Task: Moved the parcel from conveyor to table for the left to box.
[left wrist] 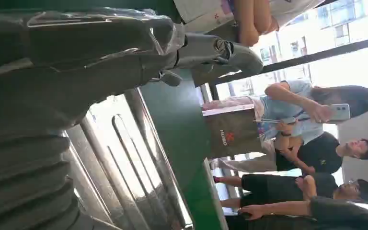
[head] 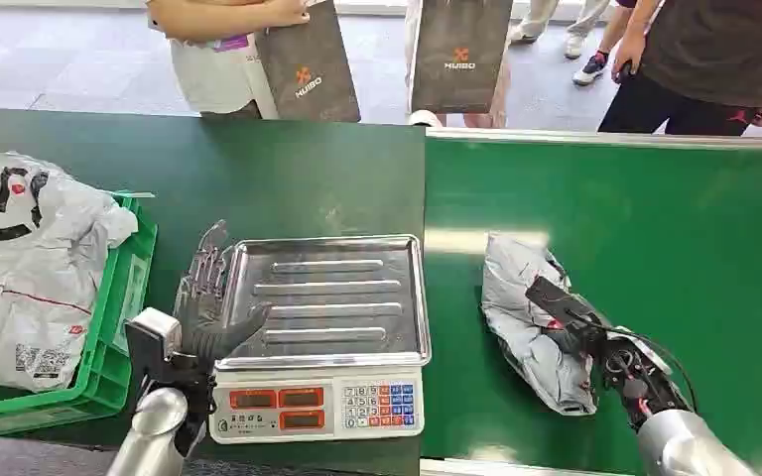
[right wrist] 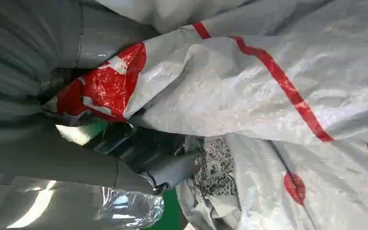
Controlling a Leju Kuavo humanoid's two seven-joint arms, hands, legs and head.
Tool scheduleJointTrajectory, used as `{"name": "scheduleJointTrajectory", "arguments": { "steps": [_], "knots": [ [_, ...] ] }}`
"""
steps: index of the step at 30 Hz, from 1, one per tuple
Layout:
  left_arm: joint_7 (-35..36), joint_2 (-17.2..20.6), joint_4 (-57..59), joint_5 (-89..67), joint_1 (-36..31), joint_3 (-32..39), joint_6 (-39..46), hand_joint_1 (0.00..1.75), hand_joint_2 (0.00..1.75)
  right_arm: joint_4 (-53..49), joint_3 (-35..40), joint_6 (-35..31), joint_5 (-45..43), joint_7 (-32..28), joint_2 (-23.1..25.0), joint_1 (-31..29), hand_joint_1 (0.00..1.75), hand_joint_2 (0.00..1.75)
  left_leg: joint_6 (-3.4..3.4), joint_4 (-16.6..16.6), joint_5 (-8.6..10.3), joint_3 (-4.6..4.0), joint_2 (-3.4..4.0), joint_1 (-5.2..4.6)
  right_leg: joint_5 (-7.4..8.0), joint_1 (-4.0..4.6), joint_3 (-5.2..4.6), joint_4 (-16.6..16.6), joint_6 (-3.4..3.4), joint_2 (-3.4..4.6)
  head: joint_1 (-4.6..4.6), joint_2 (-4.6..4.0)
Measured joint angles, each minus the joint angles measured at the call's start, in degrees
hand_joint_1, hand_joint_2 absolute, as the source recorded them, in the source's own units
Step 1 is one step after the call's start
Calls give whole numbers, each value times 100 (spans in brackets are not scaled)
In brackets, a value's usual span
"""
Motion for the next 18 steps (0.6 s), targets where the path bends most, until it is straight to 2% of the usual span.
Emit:
{"name": "scheduleJointTrajectory", "arguments": {
  "steps": [6,13,18],
  "knots": [
    [0,2,-24,-7,3,-7,4,0,175,7,0,-186,-33,-103,35,31,175,175,0,0,0,-1,-1,0,0,0,1,0,0,0,-2,0],
    [2,4,-214,-20,137,18,129,0,175,-186,-35,-1093,-31,-435,127,59,175,175,0,-1,0,-4,-1,0,0,0,-1,0,0,2,-2,0],
    [2,4,-302,-31,181,28,131,0,175,-435,-39,-1161,-33,-503,164,34,175,175,0,0,0,-4,-1,0,0,0,0,0,0,0,-2,0]
  ]
}}
